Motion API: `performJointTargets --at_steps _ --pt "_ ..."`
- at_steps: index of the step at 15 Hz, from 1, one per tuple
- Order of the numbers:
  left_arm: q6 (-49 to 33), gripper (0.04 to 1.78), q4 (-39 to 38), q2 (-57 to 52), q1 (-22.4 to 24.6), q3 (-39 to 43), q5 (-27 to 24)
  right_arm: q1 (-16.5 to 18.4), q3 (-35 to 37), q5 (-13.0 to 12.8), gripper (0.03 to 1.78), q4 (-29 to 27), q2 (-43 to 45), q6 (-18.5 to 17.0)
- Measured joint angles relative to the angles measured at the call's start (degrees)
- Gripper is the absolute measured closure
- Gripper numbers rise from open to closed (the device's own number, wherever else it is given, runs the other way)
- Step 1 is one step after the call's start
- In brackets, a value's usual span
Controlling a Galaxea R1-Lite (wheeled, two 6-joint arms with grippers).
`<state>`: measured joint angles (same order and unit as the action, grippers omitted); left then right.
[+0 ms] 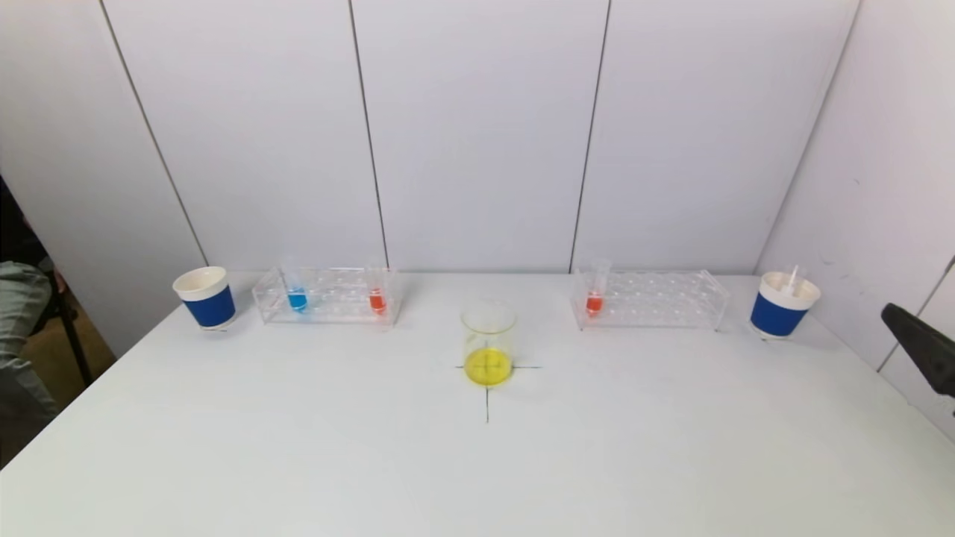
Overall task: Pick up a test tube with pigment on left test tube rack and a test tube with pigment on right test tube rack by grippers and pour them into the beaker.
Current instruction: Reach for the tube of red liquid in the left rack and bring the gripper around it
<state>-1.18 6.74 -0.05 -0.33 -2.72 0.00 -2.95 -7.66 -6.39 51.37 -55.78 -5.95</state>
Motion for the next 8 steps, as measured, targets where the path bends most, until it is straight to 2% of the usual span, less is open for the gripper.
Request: performJointTargets --at_steps 2,4,8 --pt "0.02 0.06 0.0 0.0 0.0 0.0 0.0 -0.02 3.02 0.3 0.05 -4.05 8.22 0.13" --pt "-0.02 0.06 0.0 0.0 -0.02 0.0 -0.02 -0.02 4.13 0.85 0.05 -11.63 17.86 0.41" --pt "-0.02 0.06 0.0 0.0 -0.02 0.0 0.0 1.38 3.72 4.57 0.05 -33.65 39.12 1.35"
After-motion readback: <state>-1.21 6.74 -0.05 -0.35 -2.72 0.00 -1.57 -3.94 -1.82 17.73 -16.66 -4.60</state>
